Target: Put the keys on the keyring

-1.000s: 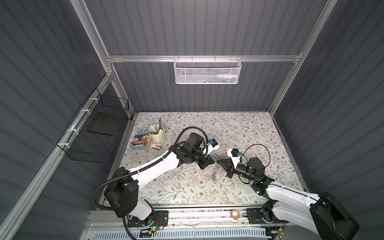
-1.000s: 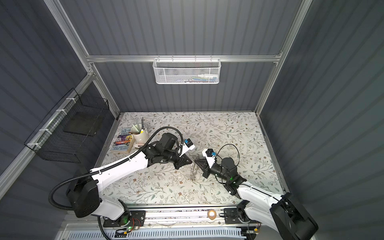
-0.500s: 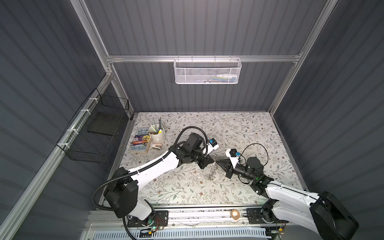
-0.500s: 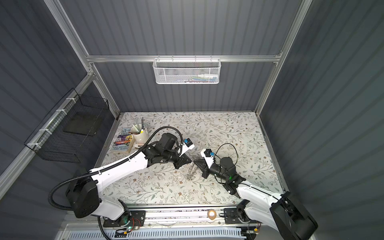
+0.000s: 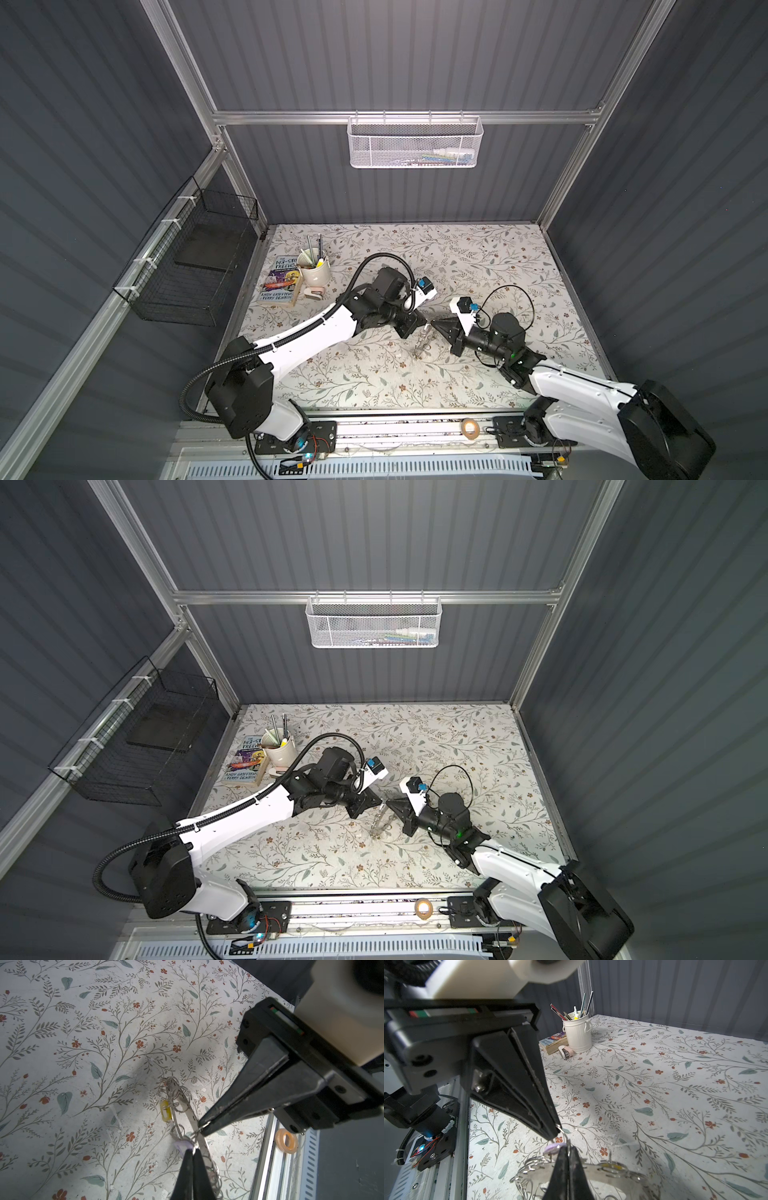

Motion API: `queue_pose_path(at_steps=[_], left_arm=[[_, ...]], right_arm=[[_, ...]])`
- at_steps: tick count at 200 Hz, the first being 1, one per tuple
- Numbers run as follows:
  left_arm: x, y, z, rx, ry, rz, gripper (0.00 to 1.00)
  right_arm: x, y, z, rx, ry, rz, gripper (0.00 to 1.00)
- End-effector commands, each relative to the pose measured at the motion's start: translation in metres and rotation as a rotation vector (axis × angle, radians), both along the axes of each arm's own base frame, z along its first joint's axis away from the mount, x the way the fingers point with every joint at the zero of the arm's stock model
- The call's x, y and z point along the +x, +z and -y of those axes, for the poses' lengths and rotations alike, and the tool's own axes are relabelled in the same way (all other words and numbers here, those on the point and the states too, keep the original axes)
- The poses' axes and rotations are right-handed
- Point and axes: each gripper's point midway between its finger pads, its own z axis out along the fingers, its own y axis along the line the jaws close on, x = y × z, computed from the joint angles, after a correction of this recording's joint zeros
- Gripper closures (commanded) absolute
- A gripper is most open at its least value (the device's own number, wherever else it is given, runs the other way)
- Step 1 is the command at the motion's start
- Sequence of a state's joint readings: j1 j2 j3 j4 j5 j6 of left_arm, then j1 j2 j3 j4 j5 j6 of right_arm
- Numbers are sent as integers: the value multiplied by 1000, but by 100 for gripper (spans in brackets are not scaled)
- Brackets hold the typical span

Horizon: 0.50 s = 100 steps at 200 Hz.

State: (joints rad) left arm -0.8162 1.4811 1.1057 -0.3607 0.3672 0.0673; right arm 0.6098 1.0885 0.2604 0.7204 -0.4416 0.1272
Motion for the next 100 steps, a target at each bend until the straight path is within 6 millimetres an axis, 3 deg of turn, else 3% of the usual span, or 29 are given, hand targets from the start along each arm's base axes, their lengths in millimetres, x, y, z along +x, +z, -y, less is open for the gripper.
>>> queue_pose_path(at_steps=[1,100], left_arm=[[9,5,-8,-3,47,20,100],[12,5,-10,2,63,29,100]], right_arm=[[0,15,-7,19,28,38,100],[-2,13,-11,9,45,35,100]])
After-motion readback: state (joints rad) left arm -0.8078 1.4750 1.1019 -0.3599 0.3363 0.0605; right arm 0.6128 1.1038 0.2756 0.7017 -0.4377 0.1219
